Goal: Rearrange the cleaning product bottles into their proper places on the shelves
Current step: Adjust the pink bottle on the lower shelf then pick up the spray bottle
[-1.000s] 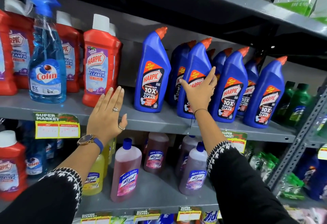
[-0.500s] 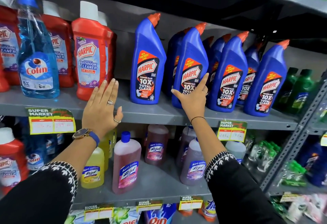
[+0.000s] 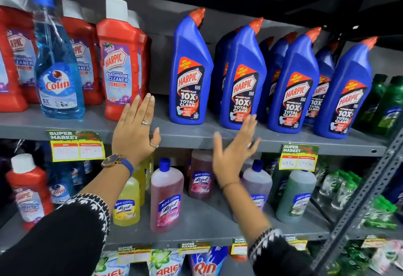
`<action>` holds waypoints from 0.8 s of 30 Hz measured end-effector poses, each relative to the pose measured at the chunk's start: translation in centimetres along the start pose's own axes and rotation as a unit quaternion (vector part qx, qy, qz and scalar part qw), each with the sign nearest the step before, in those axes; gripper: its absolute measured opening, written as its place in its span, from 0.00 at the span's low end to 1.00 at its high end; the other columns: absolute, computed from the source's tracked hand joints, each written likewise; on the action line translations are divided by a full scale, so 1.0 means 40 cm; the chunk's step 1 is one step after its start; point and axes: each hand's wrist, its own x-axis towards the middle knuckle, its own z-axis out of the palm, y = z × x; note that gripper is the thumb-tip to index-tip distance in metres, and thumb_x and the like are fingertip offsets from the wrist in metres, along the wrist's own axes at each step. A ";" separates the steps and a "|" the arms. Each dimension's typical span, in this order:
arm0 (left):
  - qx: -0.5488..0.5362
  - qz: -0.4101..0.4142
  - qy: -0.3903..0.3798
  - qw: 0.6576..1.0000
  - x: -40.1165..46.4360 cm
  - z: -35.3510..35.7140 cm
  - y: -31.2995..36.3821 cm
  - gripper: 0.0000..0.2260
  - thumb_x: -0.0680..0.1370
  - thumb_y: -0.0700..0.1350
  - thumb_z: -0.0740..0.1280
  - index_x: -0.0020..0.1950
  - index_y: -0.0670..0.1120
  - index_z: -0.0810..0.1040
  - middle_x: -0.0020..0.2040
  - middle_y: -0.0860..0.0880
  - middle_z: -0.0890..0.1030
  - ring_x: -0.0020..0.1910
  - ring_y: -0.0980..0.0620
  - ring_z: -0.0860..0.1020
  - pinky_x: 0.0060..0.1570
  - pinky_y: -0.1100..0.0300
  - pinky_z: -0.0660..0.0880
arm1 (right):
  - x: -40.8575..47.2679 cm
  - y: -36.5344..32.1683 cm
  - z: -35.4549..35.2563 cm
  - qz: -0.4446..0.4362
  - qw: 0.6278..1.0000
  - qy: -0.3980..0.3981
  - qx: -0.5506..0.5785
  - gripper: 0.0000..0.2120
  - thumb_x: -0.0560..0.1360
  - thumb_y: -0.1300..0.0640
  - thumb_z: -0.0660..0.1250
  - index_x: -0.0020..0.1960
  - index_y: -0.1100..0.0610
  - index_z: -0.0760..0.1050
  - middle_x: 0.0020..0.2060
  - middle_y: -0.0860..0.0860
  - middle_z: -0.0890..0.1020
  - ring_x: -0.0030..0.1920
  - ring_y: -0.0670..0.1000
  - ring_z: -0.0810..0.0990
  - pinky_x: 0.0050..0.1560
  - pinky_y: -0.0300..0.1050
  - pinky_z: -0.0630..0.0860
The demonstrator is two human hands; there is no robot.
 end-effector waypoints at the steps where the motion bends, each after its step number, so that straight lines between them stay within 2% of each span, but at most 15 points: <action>1: 0.002 0.001 0.002 1.000 -0.001 0.001 0.000 0.30 0.75 0.49 0.55 0.75 0.39 0.59 0.73 0.41 0.65 0.73 0.42 0.60 0.74 0.54 0.47 | -0.079 0.009 0.012 -0.007 0.999 -0.036 0.002 0.39 0.74 0.39 0.58 0.77 0.53 0.44 0.77 0.46 0.45 0.77 0.51 0.45 0.74 0.59 0.40; 3: 0.006 0.002 0.006 1.000 -0.001 0.002 -0.001 0.30 0.75 0.49 0.55 0.75 0.39 0.59 0.73 0.41 0.65 0.73 0.42 0.60 0.74 0.54 0.47 | -0.218 0.032 0.047 0.007 0.991 -0.129 0.020 0.42 0.73 0.38 0.61 0.76 0.48 0.41 0.77 0.43 0.40 0.77 0.51 0.43 0.74 0.61 0.41; 6: 0.013 0.003 0.009 1.000 -0.002 0.005 -0.001 0.30 0.74 0.48 0.56 0.75 0.39 0.60 0.73 0.42 0.65 0.73 0.42 0.60 0.74 0.54 0.47 | -0.336 0.044 0.117 0.063 0.953 -0.289 0.061 0.49 0.67 0.36 0.67 0.73 0.39 0.35 0.76 0.43 0.41 0.76 0.48 0.39 0.73 0.65 0.47; 8: 0.015 0.004 0.013 1.000 -0.001 0.004 -0.001 0.30 0.74 0.48 0.56 0.75 0.39 0.60 0.73 0.42 0.65 0.73 0.43 0.60 0.74 0.54 0.47 | -0.364 0.031 0.159 0.116 0.927 -0.352 0.065 0.55 0.62 0.35 0.73 0.74 0.40 0.36 0.77 0.46 0.43 0.76 0.50 0.40 0.73 0.66 0.49; 10: 0.019 0.005 0.018 1.000 -0.001 0.005 -0.002 0.30 0.74 0.48 0.56 0.75 0.39 0.60 0.73 0.42 0.65 0.73 0.43 0.60 0.74 0.54 0.47 | -0.377 0.017 0.195 0.162 0.908 -0.382 0.056 0.58 0.60 0.38 0.77 0.75 0.43 0.40 0.77 0.49 0.45 0.76 0.53 0.44 0.72 0.66 0.51; 13: 0.025 0.006 0.022 0.999 -0.003 0.007 -0.004 0.29 0.74 0.48 0.56 0.75 0.40 0.61 0.73 0.42 0.65 0.73 0.43 0.61 0.74 0.54 0.48 | -0.396 0.013 0.232 0.178 0.914 -0.361 0.044 0.52 0.60 0.46 0.79 0.74 0.47 0.50 0.75 0.53 0.52 0.74 0.57 0.54 0.71 0.60 0.59; 16: 0.024 0.004 0.021 0.999 -0.004 0.009 -0.003 0.30 0.74 0.48 0.56 0.75 0.40 0.60 0.73 0.42 0.65 0.73 0.43 0.61 0.74 0.55 0.48 | -0.407 0.014 0.248 0.178 0.924 -0.337 0.029 0.48 0.60 0.48 0.78 0.72 0.49 0.55 0.73 0.55 0.56 0.72 0.58 0.57 0.71 0.54 0.62; 21: 0.024 0.003 0.025 0.999 -0.002 0.004 -0.002 0.30 0.74 0.48 0.57 0.75 0.40 0.60 0.73 0.42 0.65 0.73 0.43 0.60 0.75 0.55 0.46 | -0.382 0.061 0.237 0.183 0.939 -0.288 -0.041 0.46 0.61 0.48 0.78 0.71 0.49 0.57 0.72 0.58 0.58 0.72 0.60 0.58 0.68 0.58 0.65; 24: 0.027 0.003 0.027 0.999 -0.002 0.004 -0.001 0.30 0.74 0.48 0.57 0.75 0.40 0.60 0.73 0.43 0.65 0.73 0.43 0.60 0.75 0.56 0.46 | -0.345 0.117 0.216 0.199 0.946 -0.239 -0.093 0.46 0.59 0.50 0.79 0.70 0.51 0.59 0.71 0.60 0.60 0.69 0.64 0.62 0.64 0.61 0.68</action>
